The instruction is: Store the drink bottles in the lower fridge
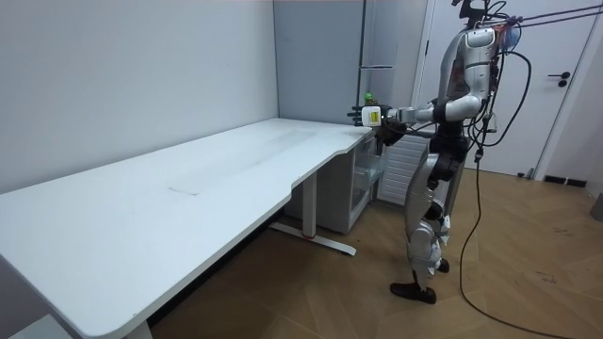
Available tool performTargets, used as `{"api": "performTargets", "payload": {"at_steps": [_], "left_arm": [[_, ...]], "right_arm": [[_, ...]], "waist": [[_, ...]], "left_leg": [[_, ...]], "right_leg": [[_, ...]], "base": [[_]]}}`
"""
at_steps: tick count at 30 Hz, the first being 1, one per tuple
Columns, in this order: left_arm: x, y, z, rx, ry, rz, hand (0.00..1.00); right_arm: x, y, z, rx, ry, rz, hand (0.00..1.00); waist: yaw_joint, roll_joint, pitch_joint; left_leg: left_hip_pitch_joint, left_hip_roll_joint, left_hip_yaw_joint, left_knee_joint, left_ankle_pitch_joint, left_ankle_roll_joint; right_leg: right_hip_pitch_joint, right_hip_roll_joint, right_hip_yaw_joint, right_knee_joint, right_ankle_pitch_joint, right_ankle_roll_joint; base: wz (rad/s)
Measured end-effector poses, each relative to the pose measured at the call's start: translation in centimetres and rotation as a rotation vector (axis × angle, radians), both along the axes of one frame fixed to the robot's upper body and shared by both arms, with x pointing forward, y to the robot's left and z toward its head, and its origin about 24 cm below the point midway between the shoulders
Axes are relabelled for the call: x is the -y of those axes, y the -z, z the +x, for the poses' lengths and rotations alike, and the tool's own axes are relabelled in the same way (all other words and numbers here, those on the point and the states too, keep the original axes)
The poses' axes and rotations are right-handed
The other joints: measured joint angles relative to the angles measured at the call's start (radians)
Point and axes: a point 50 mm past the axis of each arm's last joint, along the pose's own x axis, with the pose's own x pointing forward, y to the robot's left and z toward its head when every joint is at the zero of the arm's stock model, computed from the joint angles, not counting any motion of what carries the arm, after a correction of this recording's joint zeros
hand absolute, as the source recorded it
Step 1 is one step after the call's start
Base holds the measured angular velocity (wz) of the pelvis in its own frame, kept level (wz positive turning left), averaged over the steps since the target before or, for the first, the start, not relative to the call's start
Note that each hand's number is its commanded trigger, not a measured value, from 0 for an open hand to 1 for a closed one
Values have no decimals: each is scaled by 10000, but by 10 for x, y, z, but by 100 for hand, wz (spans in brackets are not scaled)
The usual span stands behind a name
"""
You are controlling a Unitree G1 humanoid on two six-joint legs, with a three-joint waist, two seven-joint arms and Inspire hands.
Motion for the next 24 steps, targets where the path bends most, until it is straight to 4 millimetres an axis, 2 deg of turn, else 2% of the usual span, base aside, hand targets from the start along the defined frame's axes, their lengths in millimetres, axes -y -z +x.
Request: {"api": "performTargets", "payload": {"at_steps": [10,24], "left_arm": [[1,-6,4,172,-67,-483,0],[3,-13,9,352,-117,-916,0]], "right_arm": [[-1,-2,0,-154,273,551,100],[-2,-4,2,-206,545,1029,100]], "waist": [[22,87,34],[18,112,10]], "left_leg": [[168,2,1,-126,5,-6],[173,1,1,-99,8,-10]], "right_leg": [[97,5,8,-1,0,0],[59,6,12,-1,0,0]], "base": [[0],[0]]}}
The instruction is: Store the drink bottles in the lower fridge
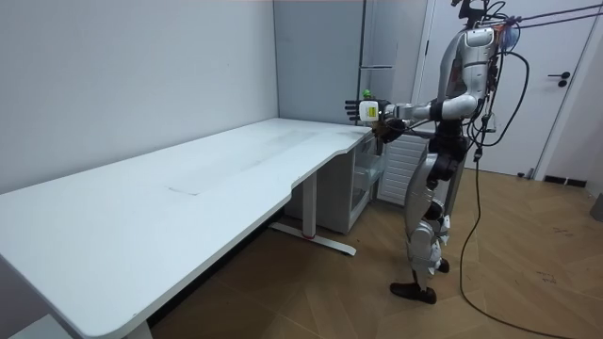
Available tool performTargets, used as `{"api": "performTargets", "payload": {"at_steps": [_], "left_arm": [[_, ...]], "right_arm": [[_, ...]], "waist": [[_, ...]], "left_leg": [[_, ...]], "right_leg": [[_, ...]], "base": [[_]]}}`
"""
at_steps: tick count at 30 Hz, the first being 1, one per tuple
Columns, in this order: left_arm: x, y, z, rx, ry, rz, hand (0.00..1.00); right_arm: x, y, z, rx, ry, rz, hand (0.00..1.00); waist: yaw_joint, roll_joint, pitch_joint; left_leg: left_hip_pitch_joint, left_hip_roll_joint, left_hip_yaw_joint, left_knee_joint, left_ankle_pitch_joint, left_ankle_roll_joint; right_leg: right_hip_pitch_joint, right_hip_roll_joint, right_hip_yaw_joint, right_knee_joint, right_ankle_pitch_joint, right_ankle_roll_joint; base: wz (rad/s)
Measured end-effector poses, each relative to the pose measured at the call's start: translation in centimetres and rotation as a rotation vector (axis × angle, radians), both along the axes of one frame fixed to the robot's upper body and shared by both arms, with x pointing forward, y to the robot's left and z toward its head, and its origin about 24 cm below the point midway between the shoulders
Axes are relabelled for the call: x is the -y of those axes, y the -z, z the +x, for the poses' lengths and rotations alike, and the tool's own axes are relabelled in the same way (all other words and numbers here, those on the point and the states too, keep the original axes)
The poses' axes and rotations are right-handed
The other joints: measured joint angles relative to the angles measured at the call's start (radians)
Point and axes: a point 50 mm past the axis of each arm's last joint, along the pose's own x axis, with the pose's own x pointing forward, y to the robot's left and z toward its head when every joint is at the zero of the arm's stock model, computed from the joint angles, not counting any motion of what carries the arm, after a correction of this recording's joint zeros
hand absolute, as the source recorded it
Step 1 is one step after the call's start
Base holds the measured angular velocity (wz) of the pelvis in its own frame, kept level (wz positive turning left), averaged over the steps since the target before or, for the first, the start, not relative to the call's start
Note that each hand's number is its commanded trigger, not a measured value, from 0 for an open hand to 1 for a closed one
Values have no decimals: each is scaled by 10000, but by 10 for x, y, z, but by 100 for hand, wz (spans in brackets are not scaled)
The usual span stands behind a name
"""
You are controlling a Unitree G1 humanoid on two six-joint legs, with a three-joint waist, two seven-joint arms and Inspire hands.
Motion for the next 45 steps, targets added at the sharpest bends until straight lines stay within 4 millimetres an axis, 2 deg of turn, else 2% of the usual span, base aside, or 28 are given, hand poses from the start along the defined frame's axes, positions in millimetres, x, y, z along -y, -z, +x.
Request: {"api": "performTargets", "payload": {"at_steps": [12,21,25,32,41,45], "left_arm": [[-3,-14,8,693,8,-100,0],[-13,-35,13,1771,-535,-382,0],[-14,-37,13,1940,-575,-413,0],[-13,-56,12,2758,-537,-671,0],[-29,-66,15,3289,-1264,-622,0],[-35,-69,15,3435,-1669,-594,0]], "right_arm": [[1,-5,4,151,280,637,100],[2,-9,4,529,-21,848,100],[3,-10,4,597,-193,925,100],[4,-10,4,646,-283,956,100],[6,-11,5,687,-214,962,100],[8,-11,5,798,-155,880,100]], "waist": [[44,-15,3],[220,26,12],[260,144,33],[294,291,-4],[296,242,-5],[394,171,-54]], "left_leg": [[140,2,1,40,2,-2],[160,7,-30,115,0,0],[153,7,-41,117,-1,1],[175,8,-41,101,-1,0],[463,2,8,-275,74,-47],[564,1,9,-349,113,-70]], "right_leg": [[183,-1,-6,2,0,0],[256,14,-8,-6,2,-3],[227,17,-8,-6,5,-6],[202,21,-7,-18,5,-6],[345,18,26,-37,4,-5],[426,18,20,-39,4,-5]], "base": [[0],[0],[0],[0],[-1],[0]]}}
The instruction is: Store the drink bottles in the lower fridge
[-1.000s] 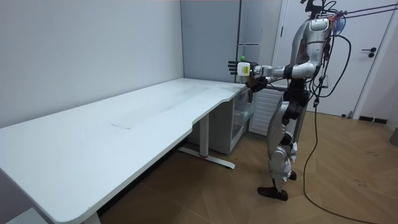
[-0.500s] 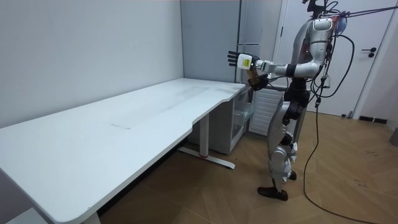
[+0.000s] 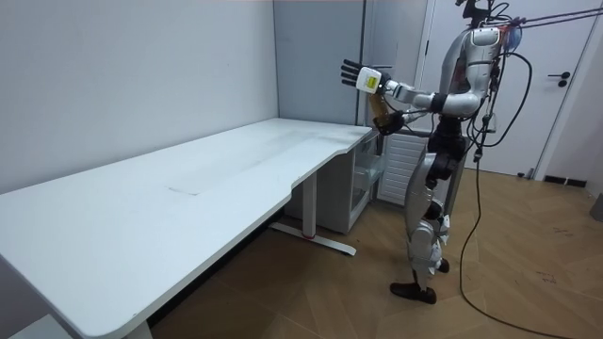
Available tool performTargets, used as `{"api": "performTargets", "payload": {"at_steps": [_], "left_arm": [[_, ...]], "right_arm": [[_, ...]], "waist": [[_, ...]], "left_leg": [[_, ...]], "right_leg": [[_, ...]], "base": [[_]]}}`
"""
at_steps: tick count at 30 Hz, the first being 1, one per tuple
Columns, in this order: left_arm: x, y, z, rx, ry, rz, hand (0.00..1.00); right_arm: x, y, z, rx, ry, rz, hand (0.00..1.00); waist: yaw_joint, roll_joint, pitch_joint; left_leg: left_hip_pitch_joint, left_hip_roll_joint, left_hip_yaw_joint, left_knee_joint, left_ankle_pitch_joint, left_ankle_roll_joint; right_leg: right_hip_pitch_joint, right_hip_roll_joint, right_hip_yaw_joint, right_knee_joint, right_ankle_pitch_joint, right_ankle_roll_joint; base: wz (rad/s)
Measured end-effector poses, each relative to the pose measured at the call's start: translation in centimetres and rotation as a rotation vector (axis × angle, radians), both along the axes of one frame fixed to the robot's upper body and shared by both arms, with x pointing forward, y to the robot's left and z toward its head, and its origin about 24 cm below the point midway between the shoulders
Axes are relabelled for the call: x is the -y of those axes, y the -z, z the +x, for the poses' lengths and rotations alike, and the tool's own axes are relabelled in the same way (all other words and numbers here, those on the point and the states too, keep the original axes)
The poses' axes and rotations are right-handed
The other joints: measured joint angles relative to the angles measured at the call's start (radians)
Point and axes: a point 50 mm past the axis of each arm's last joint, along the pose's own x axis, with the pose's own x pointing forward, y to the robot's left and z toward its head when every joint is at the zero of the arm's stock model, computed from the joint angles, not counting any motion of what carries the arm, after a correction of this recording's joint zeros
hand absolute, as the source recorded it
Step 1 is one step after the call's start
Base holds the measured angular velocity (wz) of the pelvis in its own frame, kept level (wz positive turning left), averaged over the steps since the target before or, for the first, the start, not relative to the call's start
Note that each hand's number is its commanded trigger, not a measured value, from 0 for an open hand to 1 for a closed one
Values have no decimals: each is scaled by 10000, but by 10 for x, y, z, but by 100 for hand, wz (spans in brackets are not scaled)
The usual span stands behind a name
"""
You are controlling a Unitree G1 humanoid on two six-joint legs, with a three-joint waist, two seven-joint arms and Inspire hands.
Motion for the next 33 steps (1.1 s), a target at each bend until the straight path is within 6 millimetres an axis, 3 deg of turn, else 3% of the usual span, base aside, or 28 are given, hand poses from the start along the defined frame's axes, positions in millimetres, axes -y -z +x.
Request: {"api": "performTargets", "payload": {"at_steps": [6,12,19,23,27,33], "left_arm": [[-21,-14,-1,930,-1388,145,0],[-46,-19,-1,1089,-3322,-186,0],[-105,-40,-20,2408,-7391,-784,0],[-128,-29,-36,1899,-9311,-998,0],[-147,-13,-50,1161,-10897,-1180,0],[-171,39,-70,-1489,-12834,-2100,0]], "right_arm": [[12,2,-3,104,413,-219,100],[27,2,-7,148,630,-404,100],[57,-4,-26,258,1735,-663,100],[58,-4,-26,257,1767,-699,100],[55,-3,-26,176,1968,-594,100],[53,-1,-25,-150,2537,-676,100]], "waist": [[132,-38,-2],[272,127,-31],[712,277,-1],[1198,248,-94],[1450,166,-147],[1767,167,-143]], "left_leg": [[183,-42,-32,-14,-5,-4],[133,-27,-60,-9,-8,-3],[280,-12,-49,-78,-7,-14],[412,-27,-7,-172,23,-40],[486,-36,-40,-173,20,-50],[647,-51,-33,-303,16,-61]], "right_leg": [[300,10,-59,-290,1,0],[315,30,-60,-286,9,-12],[433,45,-69,-321,11,-17],[475,46,-29,-464,5,-16],[618,60,-73,-557,5,-17],[759,68,-61,-667,4,-18]], "base": [[3],[0],[0],[-4],[3],[0]]}}
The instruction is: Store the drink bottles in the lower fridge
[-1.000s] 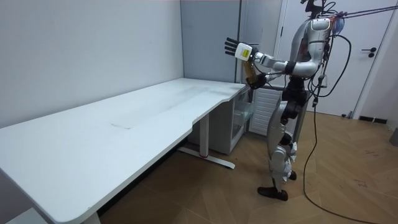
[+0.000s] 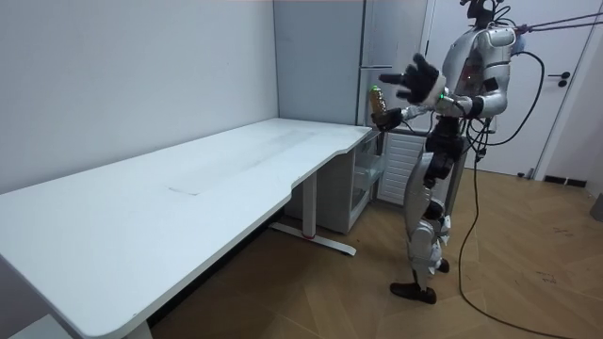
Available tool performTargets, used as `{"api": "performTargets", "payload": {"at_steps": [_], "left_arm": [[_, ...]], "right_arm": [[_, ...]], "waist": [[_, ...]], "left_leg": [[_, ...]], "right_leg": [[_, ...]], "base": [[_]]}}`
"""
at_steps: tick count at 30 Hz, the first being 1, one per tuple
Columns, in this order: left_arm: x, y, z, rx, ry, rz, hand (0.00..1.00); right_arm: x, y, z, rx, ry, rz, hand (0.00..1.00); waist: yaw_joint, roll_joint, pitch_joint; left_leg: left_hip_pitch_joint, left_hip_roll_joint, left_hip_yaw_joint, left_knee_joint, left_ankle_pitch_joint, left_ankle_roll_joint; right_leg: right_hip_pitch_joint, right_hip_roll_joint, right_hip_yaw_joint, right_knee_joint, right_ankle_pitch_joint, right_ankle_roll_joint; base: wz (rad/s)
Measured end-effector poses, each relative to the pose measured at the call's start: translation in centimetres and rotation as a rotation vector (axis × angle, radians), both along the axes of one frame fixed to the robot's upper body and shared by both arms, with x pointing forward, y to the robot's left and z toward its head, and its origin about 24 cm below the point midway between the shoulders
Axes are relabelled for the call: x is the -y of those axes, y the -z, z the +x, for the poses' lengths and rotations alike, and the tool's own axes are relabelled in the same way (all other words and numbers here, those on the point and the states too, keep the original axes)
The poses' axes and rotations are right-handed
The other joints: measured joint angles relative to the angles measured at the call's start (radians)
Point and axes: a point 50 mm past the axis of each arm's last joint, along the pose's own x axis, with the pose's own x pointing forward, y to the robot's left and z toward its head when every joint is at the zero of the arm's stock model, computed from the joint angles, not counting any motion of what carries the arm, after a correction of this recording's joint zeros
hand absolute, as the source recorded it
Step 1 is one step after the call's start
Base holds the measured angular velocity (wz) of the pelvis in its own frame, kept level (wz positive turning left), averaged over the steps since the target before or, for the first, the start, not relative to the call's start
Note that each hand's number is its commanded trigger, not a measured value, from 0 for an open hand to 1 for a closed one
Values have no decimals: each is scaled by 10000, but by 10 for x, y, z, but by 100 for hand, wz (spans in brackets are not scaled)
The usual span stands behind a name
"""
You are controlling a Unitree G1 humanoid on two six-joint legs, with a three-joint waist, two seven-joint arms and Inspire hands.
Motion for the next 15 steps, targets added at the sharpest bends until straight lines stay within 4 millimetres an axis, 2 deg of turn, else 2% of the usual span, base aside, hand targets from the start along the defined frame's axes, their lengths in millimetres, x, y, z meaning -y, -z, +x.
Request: {"api": "performTargets", "payload": {"at_steps": [1,4,6,9,11,15], "left_arm": [[-3,13,-7,-483,-332,-428,0],[-4,43,-21,-1893,-881,-972,0],[2,71,-27,-3311,-843,-1475,0],[12,92,-33,-4430,-511,-1844,0],[18,111,-41,-5483,-290,-2142,0],[21,131,-56,-6714,-79,-2518,0]], "right_arm": [[-2,1,0,-95,45,7,100],[-5,4,-1,-446,133,-71,100],[-4,5,-1,-611,329,-113,100],[-3,5,-1,-719,459,-1,100],[-3,5,-1,-889,549,213,100],[-1,6,-1,-1086,847,277,100]], "waist": [[-20,-88,-25],[-43,-224,-27],[-53,-246,-27],[-108,-207,-3],[-274,-163,20],[-483,-161,24]], "left_leg": [[7,-12,-1,-46,5,-4],[7,-32,-3,-78,6,-4],[8,-28,-4,-40,-4,1],[7,-5,-5,-39,-18,-5],[8,1,-2,-54,-18,-6],[22,0,38,-115,-19,-5]], "right_leg": [[-5,-5,9,-12,-1,2],[13,-9,13,-65,0,2],[31,-12,5,-44,8,-1],[-3,-7,-1,31,8,-2],[4,-4,-8,36,8,-2],[-2,-5,31,16,8,-1]], "base": [[0],[0],[0],[0],[0],[-4]]}}
